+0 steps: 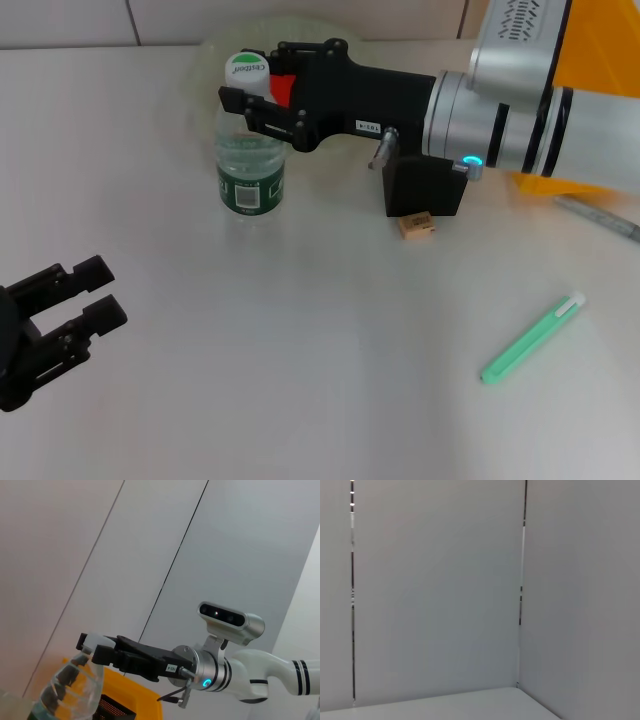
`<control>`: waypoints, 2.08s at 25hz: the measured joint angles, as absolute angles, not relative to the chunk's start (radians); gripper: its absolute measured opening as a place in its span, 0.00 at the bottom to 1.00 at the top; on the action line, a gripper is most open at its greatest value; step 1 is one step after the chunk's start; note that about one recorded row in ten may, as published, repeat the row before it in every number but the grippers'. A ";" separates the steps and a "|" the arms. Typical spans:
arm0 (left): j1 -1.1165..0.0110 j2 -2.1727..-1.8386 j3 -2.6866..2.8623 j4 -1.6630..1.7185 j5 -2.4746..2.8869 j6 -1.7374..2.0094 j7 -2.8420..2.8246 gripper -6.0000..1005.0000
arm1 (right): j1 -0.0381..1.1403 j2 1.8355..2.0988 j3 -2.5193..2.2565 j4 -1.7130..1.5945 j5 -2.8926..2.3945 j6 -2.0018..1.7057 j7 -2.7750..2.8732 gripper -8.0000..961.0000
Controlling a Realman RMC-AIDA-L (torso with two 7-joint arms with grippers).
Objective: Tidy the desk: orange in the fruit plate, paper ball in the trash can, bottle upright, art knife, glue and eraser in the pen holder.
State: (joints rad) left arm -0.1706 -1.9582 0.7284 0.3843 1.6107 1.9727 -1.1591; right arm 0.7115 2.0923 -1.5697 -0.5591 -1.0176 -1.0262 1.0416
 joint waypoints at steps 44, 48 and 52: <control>-0.201 -1.962 0.730 0.388 1.627 1.972 -1.167 0.54 | 0.622 2.074 -1.418 -0.619 -1.013 -1.220 1.174 0.66; -0.234 -1.964 0.732 0.388 1.666 1.975 -1.174 0.54 | 0.551 2.037 -1.297 -0.656 -1.094 -1.374 1.278 0.66; -0.297 -1.972 0.733 0.388 1.768 1.977 -1.218 0.54 | 0.484 1.987 -1.173 -0.653 -1.265 -1.564 1.327 0.66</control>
State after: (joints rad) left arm -0.2973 -1.9721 0.7330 0.3881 1.7680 1.9774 -1.2178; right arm 0.4838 1.9867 -1.1730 -0.6535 -1.2653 -1.5636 1.3272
